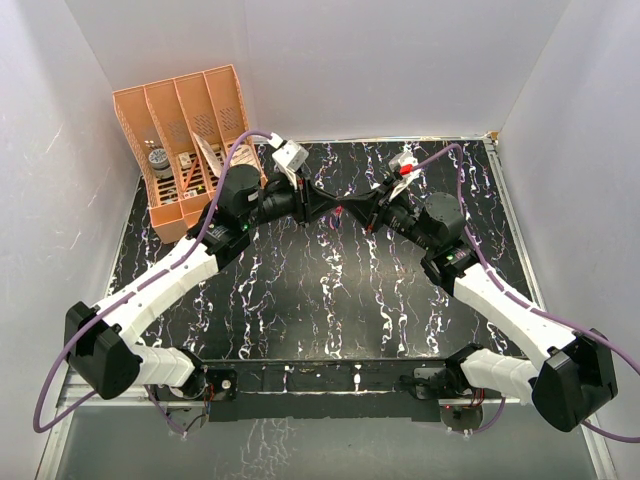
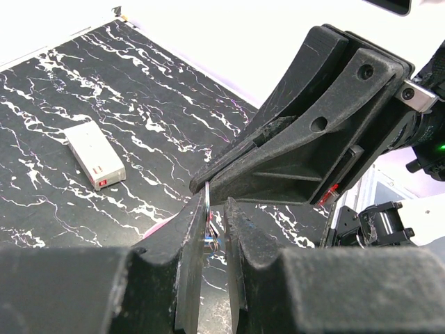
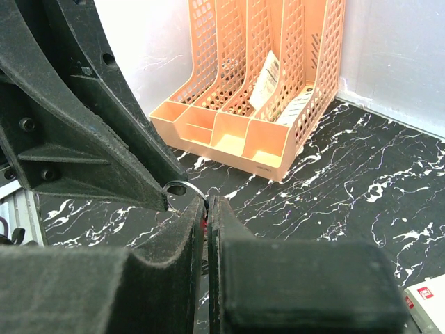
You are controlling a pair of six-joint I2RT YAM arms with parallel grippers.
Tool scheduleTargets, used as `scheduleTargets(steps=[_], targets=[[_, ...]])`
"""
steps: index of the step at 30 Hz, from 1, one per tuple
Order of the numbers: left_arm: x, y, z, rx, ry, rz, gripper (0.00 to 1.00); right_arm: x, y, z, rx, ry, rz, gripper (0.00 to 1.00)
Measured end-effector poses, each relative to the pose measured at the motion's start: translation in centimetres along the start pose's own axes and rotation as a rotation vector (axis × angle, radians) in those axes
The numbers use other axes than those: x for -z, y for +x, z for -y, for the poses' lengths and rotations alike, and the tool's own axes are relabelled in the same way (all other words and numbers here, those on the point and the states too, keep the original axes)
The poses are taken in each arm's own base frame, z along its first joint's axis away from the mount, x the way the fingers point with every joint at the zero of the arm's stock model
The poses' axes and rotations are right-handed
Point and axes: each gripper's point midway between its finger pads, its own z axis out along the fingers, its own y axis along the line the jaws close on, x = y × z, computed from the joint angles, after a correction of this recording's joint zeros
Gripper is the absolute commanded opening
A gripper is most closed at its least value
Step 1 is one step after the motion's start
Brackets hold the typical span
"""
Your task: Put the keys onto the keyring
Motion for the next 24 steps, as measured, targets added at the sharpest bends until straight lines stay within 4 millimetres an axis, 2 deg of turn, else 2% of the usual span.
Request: scheduleTargets(steps=[24], targets=[[0.15,0.01,0.10,0.005,0.004,0.020,0.19,0.00,-0.04,-0.11,-0.005,-0.005,0.001,0.00]])
